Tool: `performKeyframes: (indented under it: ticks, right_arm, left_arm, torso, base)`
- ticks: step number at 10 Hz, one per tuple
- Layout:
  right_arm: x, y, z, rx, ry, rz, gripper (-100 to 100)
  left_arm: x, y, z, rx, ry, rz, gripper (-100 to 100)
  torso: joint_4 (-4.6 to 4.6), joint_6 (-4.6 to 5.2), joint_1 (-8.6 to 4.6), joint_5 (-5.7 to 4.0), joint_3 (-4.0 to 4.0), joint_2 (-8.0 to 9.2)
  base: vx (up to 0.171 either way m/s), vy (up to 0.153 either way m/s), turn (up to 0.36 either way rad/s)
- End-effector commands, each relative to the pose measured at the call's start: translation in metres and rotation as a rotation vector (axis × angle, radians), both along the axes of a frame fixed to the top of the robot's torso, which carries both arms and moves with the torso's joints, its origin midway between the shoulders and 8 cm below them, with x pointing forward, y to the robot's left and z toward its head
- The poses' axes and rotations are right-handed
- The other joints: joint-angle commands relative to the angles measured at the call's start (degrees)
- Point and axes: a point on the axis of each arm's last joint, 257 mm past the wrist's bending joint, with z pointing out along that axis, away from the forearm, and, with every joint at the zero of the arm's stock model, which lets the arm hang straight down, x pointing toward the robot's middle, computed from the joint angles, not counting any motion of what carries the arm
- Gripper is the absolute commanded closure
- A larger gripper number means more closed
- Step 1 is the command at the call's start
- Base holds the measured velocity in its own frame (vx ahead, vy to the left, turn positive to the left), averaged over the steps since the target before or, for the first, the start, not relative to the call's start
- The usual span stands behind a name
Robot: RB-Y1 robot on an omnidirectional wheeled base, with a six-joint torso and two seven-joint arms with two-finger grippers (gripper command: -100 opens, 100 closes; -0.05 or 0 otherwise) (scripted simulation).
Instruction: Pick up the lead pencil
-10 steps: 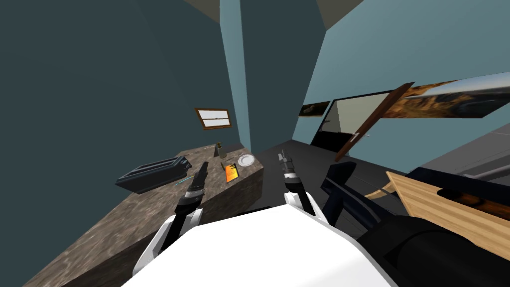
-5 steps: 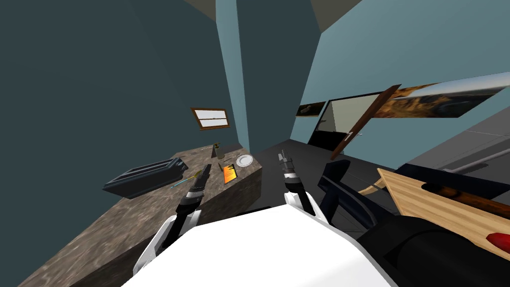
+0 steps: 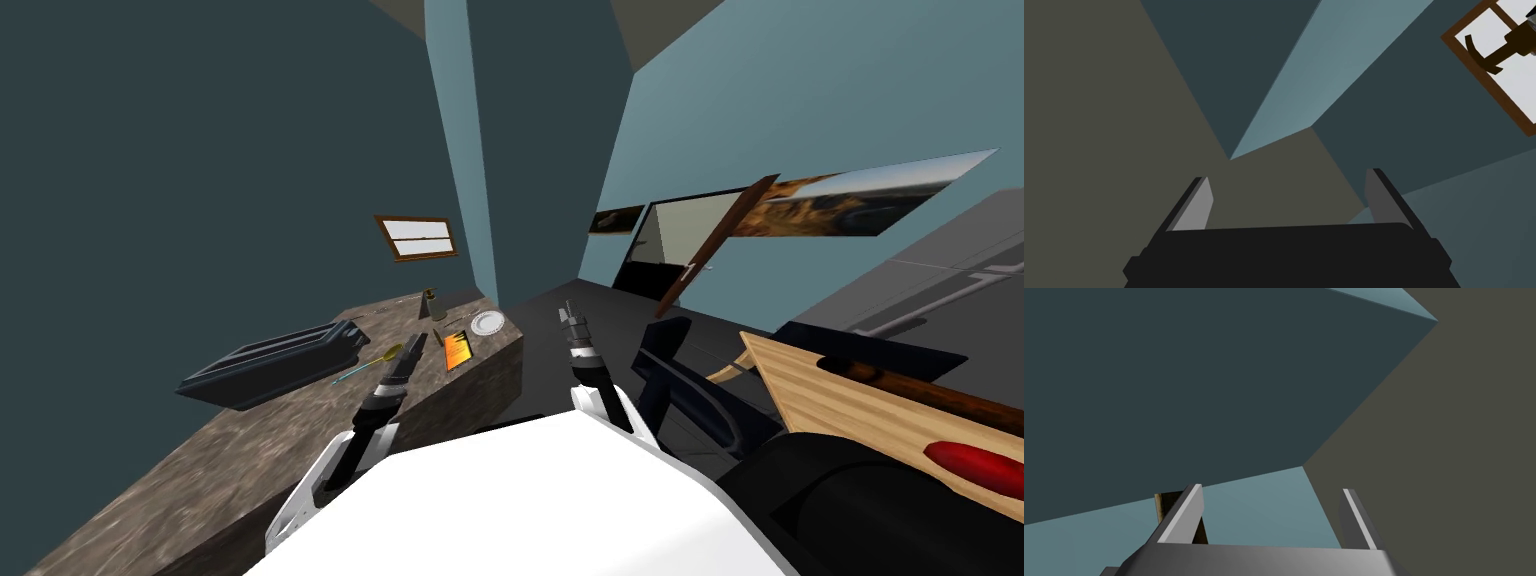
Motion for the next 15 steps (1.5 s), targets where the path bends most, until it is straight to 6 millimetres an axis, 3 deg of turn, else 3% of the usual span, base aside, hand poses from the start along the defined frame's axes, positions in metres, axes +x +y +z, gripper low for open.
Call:
performKeyframes:
  ticks: [1,9,15]
  right_arm:
    - [0.0,0.0,0.0,0.0,0.0,0.0,0]
    - [0.0,0.0,0.0,0.0,0.0,0.0,0]
    - [0.0,0.0,0.0,0.0,0.0,0.0,0]
  left_arm:
    - [0.005,0.007,-0.011,0.062,0.016,0.014,-100]
    - [0.017,0.043,-0.064,0.218,0.115,0.067,-100]
    - [0.024,0.083,-0.1,0.372,0.19,0.111,-100]
  torso:
    - [0.0,0.0,0.0,0.0,0.0,0.0]
    - [0.0,-0.02,0.04,0.0,0.01,0.01]
    - [0.0,-0.03,0.0,0.0,-0.01,-0.02]
  base:
    - [-0.004,-0.015,-0.106]
    - [-0.002,-0.006,-0.05]
    - [0.002,-0.012,-0.064]
